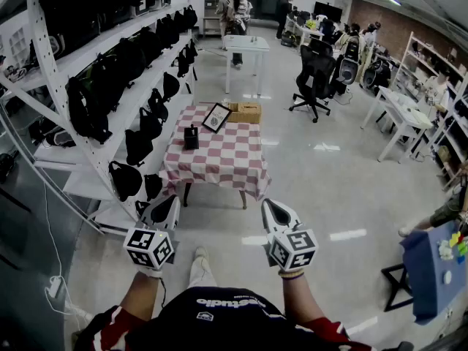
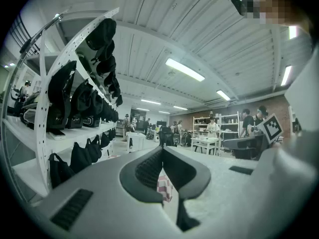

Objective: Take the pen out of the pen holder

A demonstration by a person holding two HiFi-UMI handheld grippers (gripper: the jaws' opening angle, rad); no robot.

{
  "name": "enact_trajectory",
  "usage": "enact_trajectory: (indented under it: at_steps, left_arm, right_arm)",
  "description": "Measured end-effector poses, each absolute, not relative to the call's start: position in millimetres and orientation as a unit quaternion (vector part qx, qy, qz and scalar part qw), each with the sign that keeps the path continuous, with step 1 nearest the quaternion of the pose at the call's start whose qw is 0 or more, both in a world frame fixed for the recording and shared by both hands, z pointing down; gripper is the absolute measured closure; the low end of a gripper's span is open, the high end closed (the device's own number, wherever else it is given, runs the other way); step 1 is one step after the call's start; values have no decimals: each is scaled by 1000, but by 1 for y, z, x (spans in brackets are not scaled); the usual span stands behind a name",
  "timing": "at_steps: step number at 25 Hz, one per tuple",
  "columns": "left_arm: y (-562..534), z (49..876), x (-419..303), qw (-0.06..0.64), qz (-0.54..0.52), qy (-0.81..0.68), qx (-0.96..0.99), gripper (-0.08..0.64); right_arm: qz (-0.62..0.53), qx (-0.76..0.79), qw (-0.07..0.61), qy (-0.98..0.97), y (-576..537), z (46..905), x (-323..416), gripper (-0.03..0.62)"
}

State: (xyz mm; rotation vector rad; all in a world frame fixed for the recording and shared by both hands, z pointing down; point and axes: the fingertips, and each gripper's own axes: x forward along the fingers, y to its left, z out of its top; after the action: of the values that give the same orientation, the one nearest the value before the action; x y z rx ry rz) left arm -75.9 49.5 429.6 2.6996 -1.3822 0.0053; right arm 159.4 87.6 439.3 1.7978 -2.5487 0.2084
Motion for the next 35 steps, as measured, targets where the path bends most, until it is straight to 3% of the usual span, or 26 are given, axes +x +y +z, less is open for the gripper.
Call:
enact_trajectory:
  at_steps: [35]
  left_arm:
    - [52, 437, -75, 51, -8, -468, 882, 554]
  right_arm:
    - [83, 615, 14, -784, 83, 459, 190, 594]
